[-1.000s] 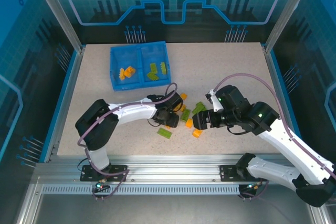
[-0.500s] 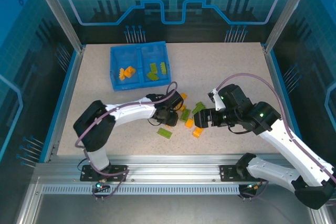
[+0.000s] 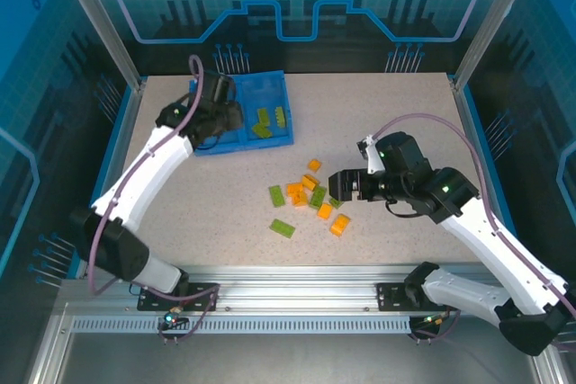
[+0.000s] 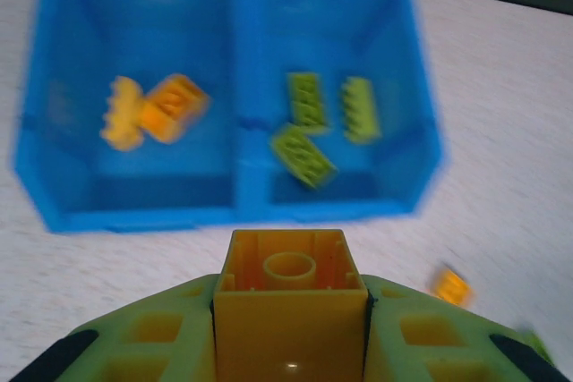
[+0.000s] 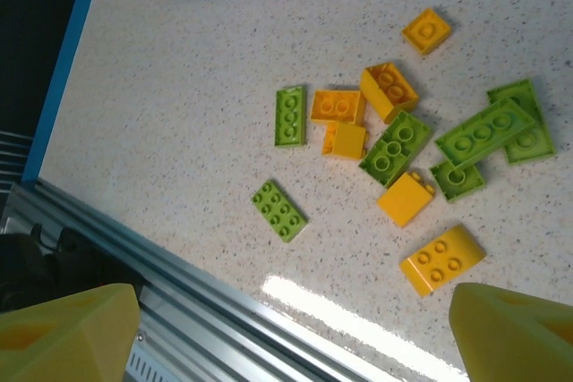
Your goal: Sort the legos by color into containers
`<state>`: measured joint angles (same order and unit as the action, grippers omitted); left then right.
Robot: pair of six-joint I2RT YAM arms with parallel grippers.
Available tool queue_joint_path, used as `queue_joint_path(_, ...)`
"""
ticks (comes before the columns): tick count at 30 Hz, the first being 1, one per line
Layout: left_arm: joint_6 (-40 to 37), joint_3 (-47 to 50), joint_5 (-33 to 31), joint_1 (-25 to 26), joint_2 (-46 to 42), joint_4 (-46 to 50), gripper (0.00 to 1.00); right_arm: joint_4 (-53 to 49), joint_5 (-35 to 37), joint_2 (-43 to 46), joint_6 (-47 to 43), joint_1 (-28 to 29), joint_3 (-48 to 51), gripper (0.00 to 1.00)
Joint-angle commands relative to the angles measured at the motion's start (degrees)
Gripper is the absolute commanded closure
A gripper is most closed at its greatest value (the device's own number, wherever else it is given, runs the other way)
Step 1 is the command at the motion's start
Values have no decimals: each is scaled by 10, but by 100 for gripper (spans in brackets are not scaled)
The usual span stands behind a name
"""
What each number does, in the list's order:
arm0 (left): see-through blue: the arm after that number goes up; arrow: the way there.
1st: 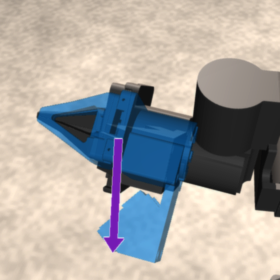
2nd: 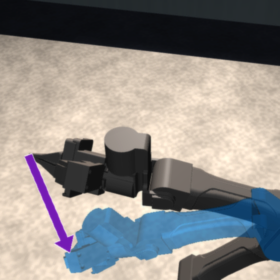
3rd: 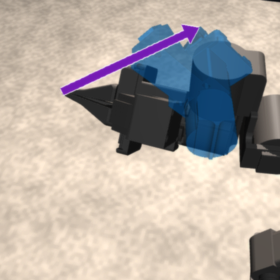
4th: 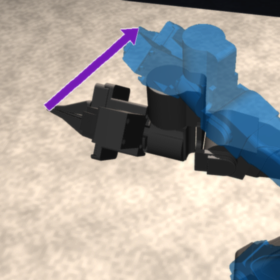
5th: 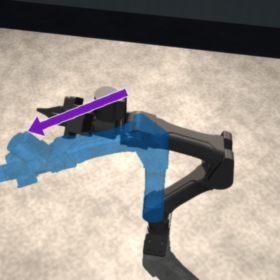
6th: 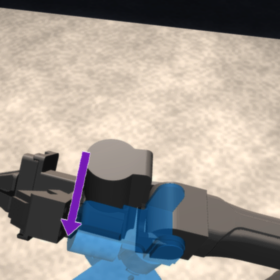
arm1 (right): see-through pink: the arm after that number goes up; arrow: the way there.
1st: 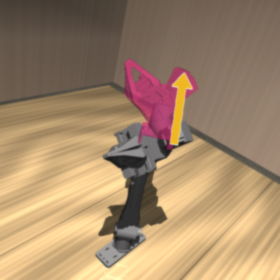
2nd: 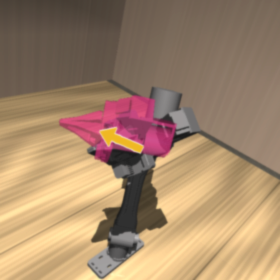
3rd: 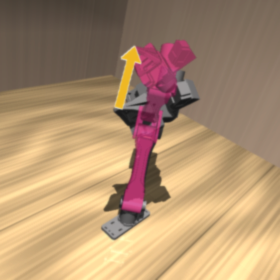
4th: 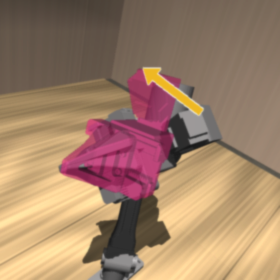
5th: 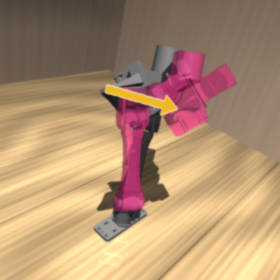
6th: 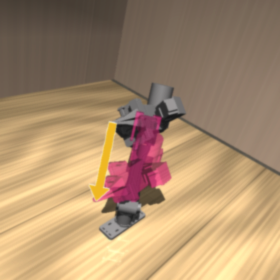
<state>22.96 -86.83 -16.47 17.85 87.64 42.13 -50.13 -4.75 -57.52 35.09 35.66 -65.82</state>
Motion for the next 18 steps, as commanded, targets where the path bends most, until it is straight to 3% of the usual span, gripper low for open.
queue_joint_path(1,-38,-38,-28,-46,89,32,75,-3,-2,-16,-17,-14,-29,9)
queue_joint_path(5,-23,-69,8,-93,185,20,76,-11,-9,-13,-14,-18,-25,8)
queue_joint_path(10,-18,-93,41,-114,267,-8,72,-19,-4,5,-6,-19,-17,8)
queue_joint_path(14,-16,-96,58,-121,287,-27,61,-32,-2,11,-5,-20,-19,8)
queue_joint_path(18,-17,-97,67,-121,283,-38,57,-31,0,13,2,-20,-14,9)
